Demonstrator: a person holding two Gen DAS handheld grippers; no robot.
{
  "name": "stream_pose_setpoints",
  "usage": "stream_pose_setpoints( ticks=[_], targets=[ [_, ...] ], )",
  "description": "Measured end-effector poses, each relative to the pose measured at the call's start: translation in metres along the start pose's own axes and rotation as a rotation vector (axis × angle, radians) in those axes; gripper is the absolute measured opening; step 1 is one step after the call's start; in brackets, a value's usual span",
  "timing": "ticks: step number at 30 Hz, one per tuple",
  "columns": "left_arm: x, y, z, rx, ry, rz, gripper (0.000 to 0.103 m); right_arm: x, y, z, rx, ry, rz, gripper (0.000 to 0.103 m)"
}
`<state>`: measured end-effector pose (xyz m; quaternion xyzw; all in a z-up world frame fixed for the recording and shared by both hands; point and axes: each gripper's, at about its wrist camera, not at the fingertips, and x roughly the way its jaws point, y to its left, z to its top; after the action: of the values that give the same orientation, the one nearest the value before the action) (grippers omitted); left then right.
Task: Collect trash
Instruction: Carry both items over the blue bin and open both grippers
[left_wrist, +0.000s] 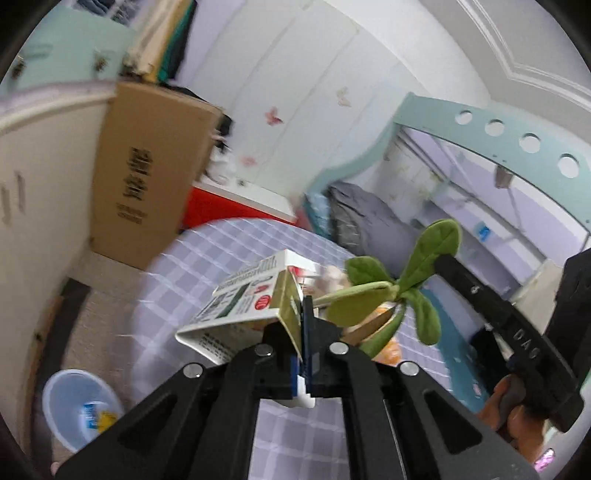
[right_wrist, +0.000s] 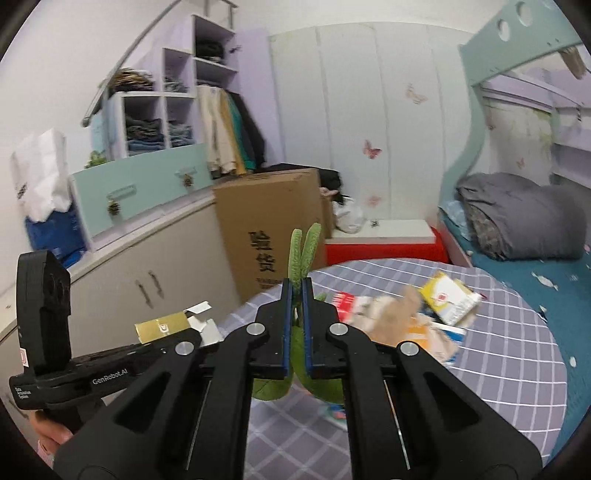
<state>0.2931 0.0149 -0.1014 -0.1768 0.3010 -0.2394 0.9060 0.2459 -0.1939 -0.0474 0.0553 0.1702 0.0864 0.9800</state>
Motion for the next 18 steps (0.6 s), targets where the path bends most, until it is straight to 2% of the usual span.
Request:
stream_pose_setpoints(
  ticks=[3,8,13,18],
  targets=[
    [-0.028,0.019,0.001,-0.011,-0.02,0.073,0.002,0.003,0.032,0.003,-0.024,0.008,0.06,0.005],
    [-0.075,0.065,-0.003,-0.033,-0.049,0.274,0.002,0.018,0.09,-0.005,-0.072,0.056,0.166,0.005],
    [-0.101,0.124,-0.015,-0.089,-0.029,0.407,0.002,0.049,0.156,-0.033,-0.12,0.146,0.273,0.005],
    [-0.105,0.19,-0.035,-0.186,0.027,0.522,0.002,0.093,0.211,-0.073,-0.162,0.266,0.345,0.005]
  ],
)
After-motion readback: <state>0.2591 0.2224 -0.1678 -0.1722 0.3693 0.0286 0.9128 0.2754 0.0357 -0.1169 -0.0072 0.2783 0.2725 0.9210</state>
